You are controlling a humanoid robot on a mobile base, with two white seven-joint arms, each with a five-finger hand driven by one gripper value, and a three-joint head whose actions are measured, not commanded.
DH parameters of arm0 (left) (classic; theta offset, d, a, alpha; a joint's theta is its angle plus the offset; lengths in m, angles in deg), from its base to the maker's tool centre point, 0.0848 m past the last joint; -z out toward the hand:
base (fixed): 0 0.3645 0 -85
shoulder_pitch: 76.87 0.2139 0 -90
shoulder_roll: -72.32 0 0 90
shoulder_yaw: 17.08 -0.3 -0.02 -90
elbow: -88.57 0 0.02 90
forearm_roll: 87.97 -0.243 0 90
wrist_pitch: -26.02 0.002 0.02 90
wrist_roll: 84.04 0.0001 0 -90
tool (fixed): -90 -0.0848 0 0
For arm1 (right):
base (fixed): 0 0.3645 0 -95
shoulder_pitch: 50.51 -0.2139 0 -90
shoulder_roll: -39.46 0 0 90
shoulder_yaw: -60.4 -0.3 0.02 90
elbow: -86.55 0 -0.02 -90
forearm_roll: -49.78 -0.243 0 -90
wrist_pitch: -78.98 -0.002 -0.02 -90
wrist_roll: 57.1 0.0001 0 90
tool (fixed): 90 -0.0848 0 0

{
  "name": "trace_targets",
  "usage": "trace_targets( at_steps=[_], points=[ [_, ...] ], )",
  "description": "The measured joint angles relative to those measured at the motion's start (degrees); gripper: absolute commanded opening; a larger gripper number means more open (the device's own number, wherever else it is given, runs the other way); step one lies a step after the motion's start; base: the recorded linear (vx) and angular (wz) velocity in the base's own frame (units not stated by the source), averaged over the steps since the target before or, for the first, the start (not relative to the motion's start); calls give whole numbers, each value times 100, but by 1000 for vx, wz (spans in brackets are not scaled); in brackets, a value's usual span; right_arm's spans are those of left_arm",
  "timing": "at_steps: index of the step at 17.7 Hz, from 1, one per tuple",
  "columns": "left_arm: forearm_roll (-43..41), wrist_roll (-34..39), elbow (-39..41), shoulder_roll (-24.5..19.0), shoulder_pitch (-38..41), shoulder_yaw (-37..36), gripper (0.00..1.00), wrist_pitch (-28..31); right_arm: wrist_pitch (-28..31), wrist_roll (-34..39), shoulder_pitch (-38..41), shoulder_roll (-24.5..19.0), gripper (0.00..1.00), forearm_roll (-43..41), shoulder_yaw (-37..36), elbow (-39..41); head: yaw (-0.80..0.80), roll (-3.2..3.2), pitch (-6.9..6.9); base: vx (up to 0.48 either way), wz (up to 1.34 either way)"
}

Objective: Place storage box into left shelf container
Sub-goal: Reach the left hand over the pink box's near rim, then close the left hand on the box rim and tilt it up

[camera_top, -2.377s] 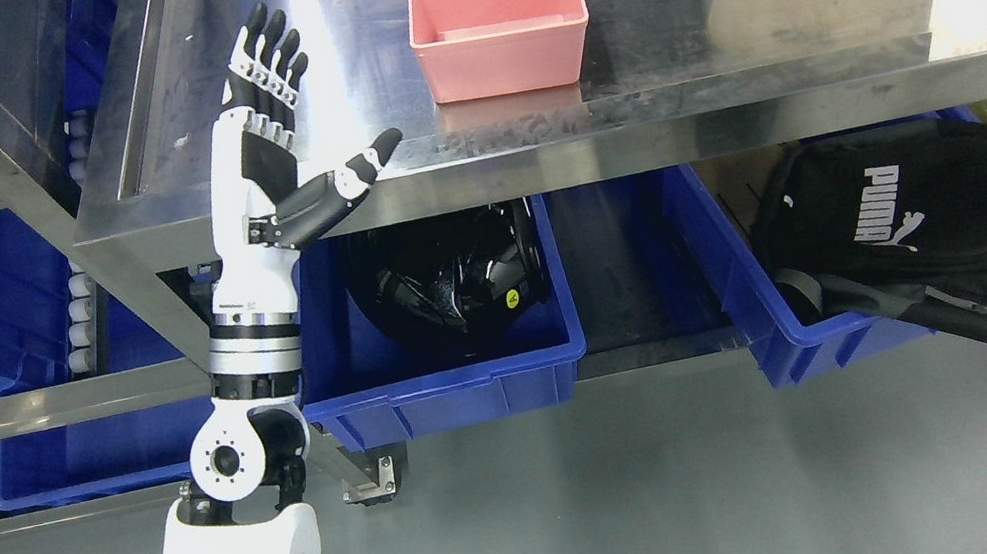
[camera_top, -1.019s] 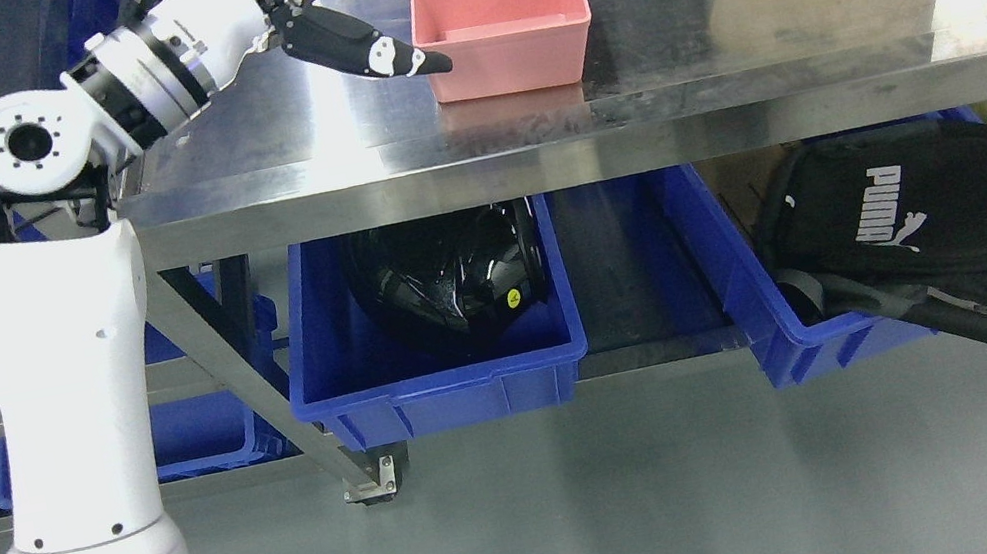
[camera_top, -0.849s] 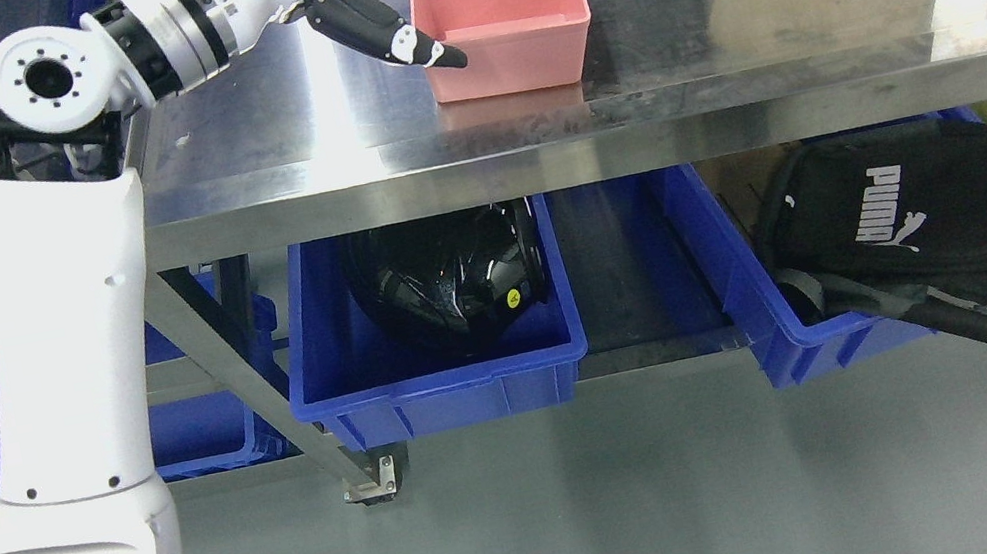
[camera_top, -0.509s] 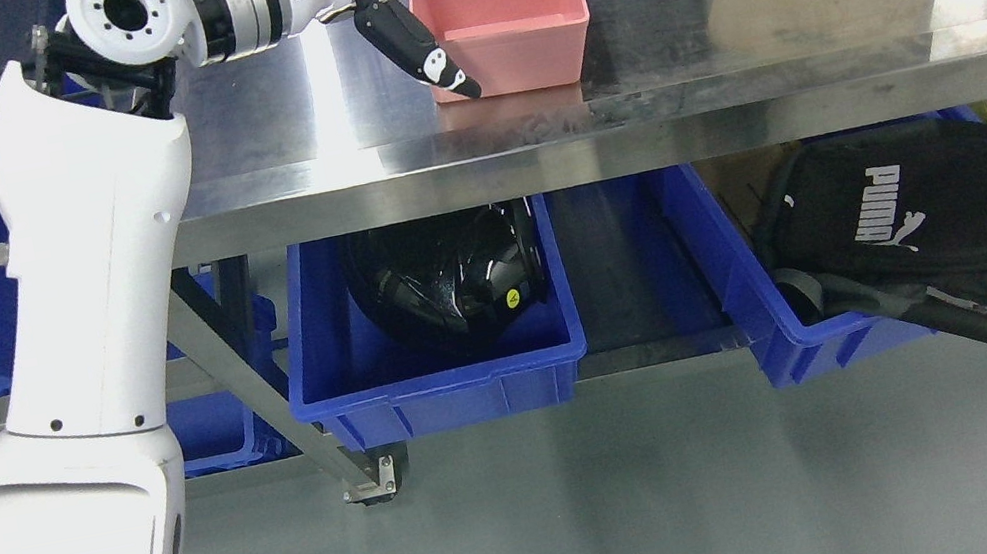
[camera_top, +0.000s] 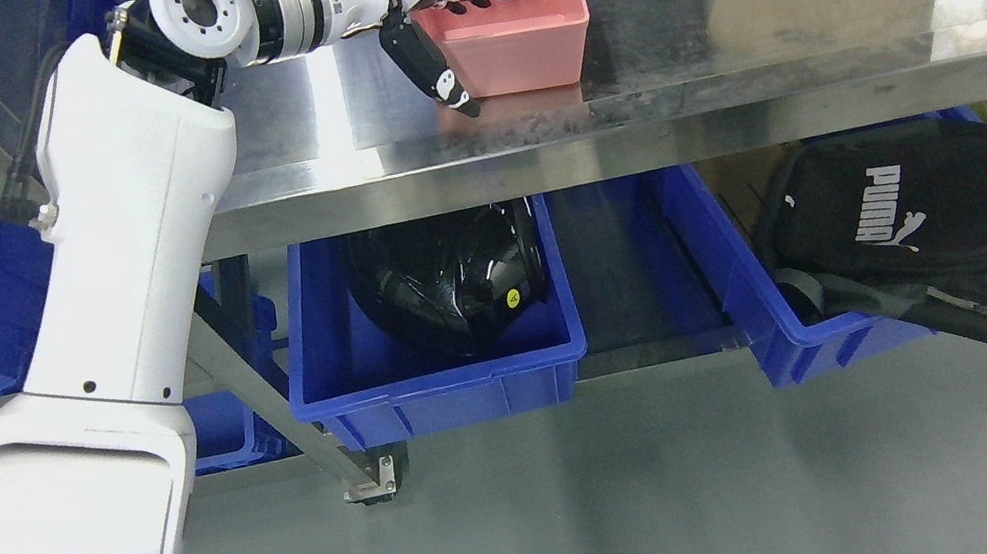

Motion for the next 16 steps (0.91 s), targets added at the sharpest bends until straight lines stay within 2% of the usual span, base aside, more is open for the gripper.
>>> trace_targets(
  at_steps=[4, 12, 14, 16],
  points=[
    [160, 494, -214, 30, -7, -125, 99, -402, 0, 0, 0, 0, 100, 0, 0, 0, 0, 0, 0, 0, 0],
    [488, 726, -539, 68, 96, -455, 95, -555, 0, 0, 0, 0, 100, 0, 0, 0, 0, 0, 0, 0, 0],
    [486, 732, -602, 72, 107, -517, 89, -565, 0, -1, -1, 0, 100, 0, 0, 0, 0, 0, 0, -1, 19],
    [466, 763, -672, 78, 115, -585, 75, -566, 0, 0, 0, 0, 100, 0, 0, 0, 0, 0, 0, -1, 19]
  ],
)
